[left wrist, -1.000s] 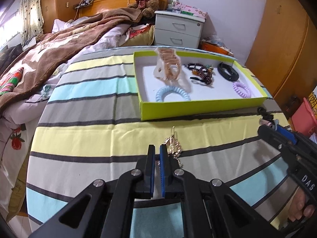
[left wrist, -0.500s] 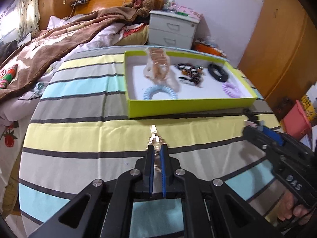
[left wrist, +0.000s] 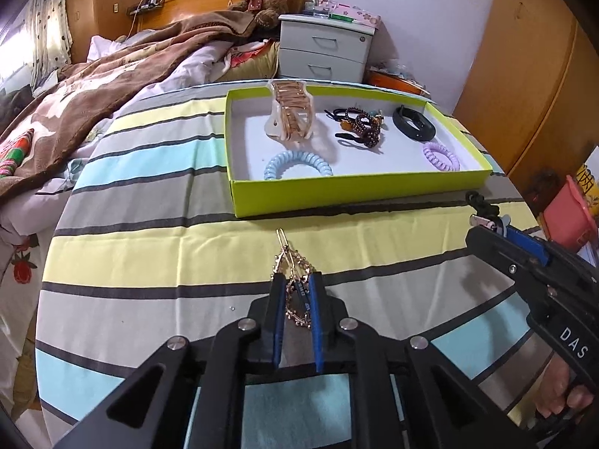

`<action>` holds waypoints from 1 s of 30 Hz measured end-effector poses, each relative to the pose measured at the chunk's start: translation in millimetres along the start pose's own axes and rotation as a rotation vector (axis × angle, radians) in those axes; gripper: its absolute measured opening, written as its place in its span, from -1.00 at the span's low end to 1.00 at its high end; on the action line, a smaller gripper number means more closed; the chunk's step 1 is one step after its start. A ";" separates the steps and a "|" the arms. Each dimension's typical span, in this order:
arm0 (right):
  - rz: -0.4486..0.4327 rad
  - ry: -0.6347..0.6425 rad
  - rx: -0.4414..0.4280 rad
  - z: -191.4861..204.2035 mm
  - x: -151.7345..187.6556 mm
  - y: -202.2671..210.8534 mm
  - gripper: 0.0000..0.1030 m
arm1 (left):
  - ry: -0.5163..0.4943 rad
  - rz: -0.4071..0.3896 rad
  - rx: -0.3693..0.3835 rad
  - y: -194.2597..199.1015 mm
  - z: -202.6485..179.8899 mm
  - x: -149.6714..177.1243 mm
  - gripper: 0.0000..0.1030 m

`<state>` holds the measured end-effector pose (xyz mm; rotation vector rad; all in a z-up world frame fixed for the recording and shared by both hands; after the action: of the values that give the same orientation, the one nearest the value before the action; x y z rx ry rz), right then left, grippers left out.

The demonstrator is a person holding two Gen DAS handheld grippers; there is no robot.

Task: Organize jewelry
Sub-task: 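Carry bear keychain with right tool while left tool carries gold clip to box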

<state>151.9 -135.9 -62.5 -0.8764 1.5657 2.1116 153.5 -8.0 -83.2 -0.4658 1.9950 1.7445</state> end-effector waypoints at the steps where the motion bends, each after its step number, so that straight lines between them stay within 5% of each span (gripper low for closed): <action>1: 0.001 0.000 0.001 -0.2 0.1 -0.4 -0.43 | -0.001 -0.007 0.006 2.1 -0.5 -1.0 -0.92; 30: -0.076 -0.003 0.049 -21.4 -33.7 28.5 -0.43 | -0.055 -0.120 0.073 38.3 -30.9 -53.7 -0.91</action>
<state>164.7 -162.8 -23.6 -0.9013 1.5511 2.0121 175.2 -35.1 -19.3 -0.4975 1.9438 1.5893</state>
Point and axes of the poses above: each gripper's, at about its wrist camera, not at the fingertips, and y roughly against the way its jaws point, z to its left, x to its underside, the point moved 9 cm from there along -y, roughly the way its jaws point, and after that the axes turned 3 degrees about z, right-handed, at the moved point
